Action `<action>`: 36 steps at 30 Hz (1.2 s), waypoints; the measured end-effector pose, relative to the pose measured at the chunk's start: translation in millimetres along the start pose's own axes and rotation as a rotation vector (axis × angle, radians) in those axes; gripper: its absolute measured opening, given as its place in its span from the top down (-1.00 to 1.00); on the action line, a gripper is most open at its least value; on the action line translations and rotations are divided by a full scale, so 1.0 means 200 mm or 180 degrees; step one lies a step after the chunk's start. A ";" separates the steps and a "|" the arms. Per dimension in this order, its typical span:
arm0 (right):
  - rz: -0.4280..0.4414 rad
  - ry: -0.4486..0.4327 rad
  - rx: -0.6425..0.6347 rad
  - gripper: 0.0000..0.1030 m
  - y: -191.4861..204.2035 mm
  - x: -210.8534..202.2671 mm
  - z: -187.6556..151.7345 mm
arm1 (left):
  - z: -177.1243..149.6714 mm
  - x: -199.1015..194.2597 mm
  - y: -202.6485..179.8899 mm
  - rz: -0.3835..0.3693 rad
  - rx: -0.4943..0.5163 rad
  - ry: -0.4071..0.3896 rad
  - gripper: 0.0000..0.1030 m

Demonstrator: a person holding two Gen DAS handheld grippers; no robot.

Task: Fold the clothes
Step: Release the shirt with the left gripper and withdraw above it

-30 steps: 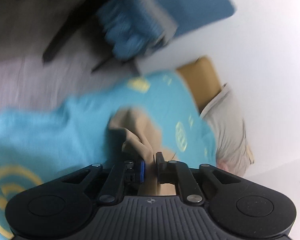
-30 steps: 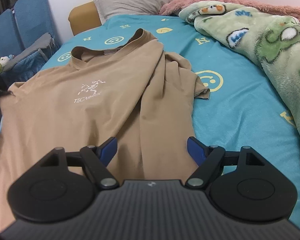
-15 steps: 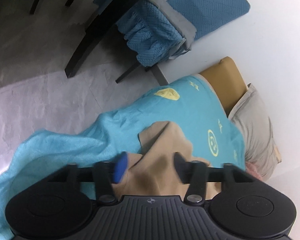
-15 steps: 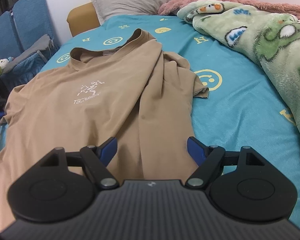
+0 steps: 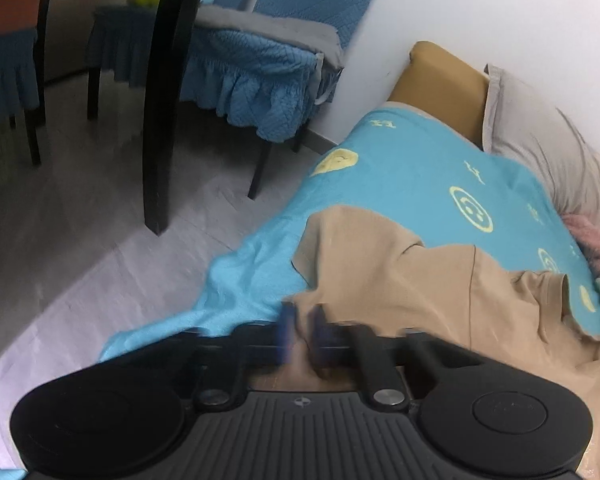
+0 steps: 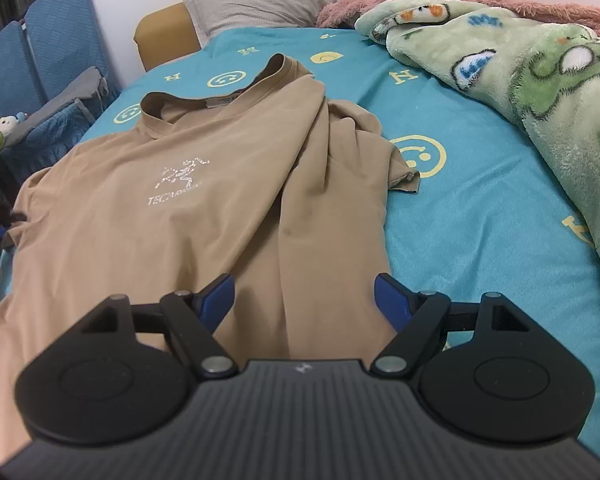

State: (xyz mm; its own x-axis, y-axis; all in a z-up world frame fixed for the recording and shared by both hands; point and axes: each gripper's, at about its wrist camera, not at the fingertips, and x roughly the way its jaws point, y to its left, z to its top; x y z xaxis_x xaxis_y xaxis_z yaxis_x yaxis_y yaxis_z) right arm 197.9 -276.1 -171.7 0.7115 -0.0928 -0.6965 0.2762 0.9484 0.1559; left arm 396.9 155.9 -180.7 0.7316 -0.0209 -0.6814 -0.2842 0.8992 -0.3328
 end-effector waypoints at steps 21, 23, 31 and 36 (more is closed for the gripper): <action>-0.0065 -0.0264 -0.0011 -0.52 -0.01 -0.10 0.05 | -0.22 -0.55 -0.20 0.0062 0.1119 0.0418 -0.27; -0.0074 -0.0298 0.0023 -0.52 -0.04 -0.15 0.06 | -0.31 -0.71 -0.14 -0.0078 0.0951 0.0748 -0.34; 0.0102 -0.0457 0.0285 -0.52 -0.13 -0.46 0.06 | -0.59 -1.10 -0.10 -0.0352 0.0776 0.1472 -0.30; 0.0280 -0.0543 0.0465 -0.52 -0.20 -0.67 0.04 | -0.63 -1.34 -0.27 -0.0563 0.1160 0.0924 -0.47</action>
